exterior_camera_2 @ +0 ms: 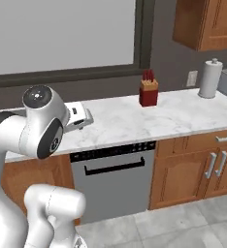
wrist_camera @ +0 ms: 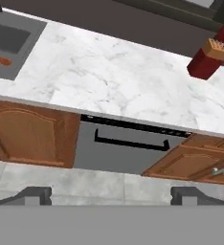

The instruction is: Move the cutting board and knife to the sink. Then move spray from the cabinet to the counter.

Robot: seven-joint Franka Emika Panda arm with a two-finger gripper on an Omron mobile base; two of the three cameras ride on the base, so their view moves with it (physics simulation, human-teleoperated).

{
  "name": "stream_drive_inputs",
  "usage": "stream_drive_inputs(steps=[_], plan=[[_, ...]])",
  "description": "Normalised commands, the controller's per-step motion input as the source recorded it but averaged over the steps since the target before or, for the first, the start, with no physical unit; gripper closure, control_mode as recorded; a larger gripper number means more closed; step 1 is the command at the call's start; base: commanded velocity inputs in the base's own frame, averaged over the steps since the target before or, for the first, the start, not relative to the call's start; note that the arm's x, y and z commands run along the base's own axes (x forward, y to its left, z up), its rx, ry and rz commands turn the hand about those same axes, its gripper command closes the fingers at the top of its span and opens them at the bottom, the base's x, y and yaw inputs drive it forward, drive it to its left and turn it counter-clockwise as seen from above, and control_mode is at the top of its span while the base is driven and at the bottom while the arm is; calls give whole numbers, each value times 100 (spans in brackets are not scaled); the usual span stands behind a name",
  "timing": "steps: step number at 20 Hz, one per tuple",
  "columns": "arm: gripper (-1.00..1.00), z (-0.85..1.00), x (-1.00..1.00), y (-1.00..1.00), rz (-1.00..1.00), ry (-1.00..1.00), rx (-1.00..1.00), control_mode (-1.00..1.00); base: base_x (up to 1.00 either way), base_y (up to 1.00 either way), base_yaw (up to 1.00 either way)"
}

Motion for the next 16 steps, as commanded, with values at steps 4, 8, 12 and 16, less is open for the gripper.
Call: stream_drive_inputs(steps=[4,8,12,16], plan=[[-100,0,0,0,0,0,0,100,0,-67,-68],[-100,0,0,0,0,0,0,100,-6,-64,-67],[-100,0,0,0,0,0,0,100,-17,-62,-64],[-100,0,0,0,0,0,0,100,-23,-65,-62]])
